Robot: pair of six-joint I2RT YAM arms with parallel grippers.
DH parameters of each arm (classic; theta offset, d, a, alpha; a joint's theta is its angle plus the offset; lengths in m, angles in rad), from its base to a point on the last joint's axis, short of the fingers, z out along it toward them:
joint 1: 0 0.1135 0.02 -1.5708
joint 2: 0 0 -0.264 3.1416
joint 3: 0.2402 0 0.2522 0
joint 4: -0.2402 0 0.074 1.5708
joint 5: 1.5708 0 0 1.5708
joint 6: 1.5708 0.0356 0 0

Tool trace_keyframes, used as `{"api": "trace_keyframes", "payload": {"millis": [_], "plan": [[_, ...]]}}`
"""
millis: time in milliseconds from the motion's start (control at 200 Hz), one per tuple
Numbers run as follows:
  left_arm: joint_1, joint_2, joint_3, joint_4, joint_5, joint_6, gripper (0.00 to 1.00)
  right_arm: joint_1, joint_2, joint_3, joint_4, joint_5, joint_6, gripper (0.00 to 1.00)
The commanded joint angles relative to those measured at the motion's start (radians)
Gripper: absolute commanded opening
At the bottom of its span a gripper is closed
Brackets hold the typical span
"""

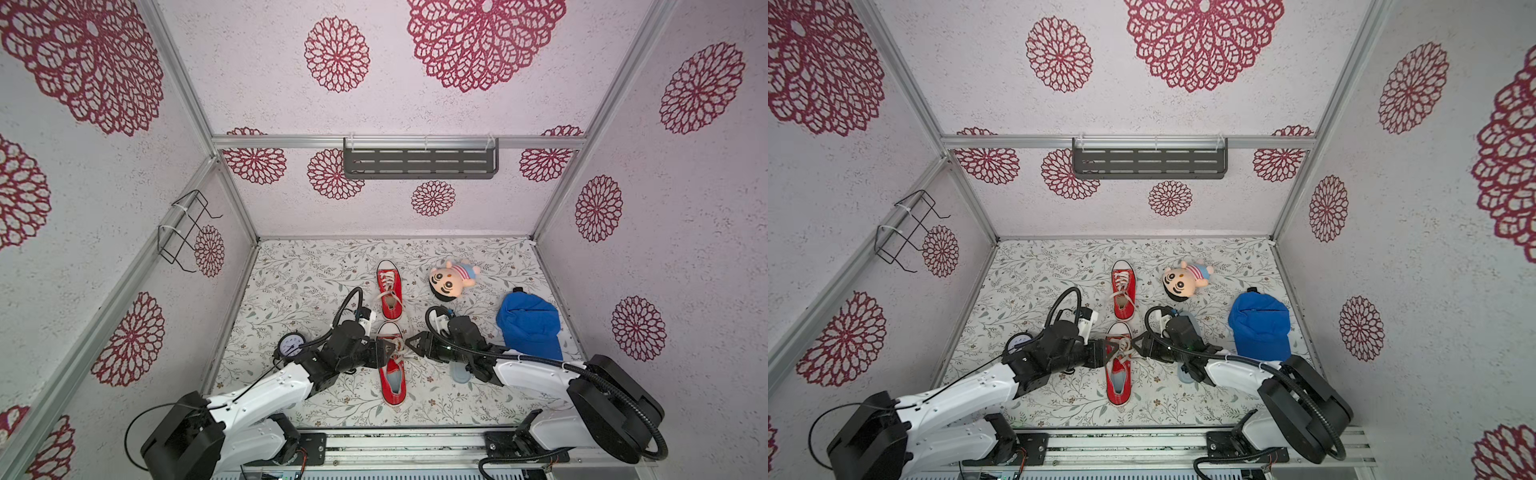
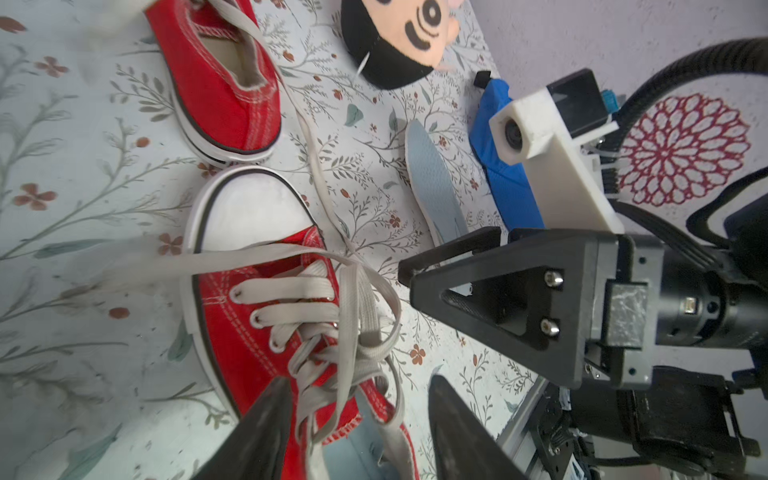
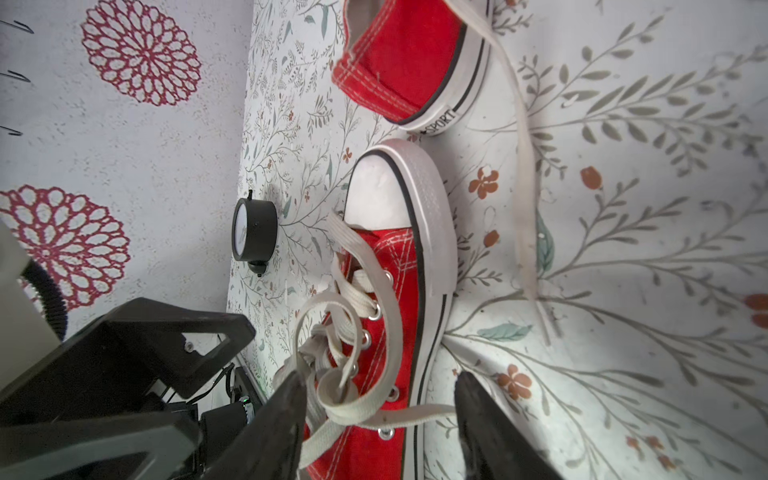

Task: Remove the insole from the shoe
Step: Untie the shoelace on the shoe.

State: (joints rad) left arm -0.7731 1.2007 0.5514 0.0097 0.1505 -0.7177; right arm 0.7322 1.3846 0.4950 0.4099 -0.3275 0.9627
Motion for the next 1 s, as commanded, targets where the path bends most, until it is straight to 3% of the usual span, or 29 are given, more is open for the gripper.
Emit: {"api": "trace_keyframes", "payload": {"millis": [0, 335, 515, 746, 996], "plan": [[0.006, 0.066, 0.038, 0.053, 0.073, 0.054, 0.56, 0.004, 0.03, 0.004, 0.075, -0.034, 0.067, 0.57], [0.011, 0.212, 0.107, 0.102, 0.062, 0.097, 0.49, 0.012, 0.102, 0.018, 0.134, -0.065, 0.096, 0.51], [0.015, 0.254, 0.133, 0.102, 0.05, 0.112, 0.37, 0.013, 0.13, 0.025, 0.156, -0.071, 0.103, 0.45], [0.018, 0.255, 0.143, 0.074, 0.032, 0.142, 0.08, 0.015, 0.121, 0.023, 0.159, -0.056, 0.096, 0.27], [0.028, 0.225, 0.137, 0.056, 0.067, 0.159, 0.0, 0.015, 0.102, 0.019, 0.158, -0.071, 0.092, 0.02]]}}
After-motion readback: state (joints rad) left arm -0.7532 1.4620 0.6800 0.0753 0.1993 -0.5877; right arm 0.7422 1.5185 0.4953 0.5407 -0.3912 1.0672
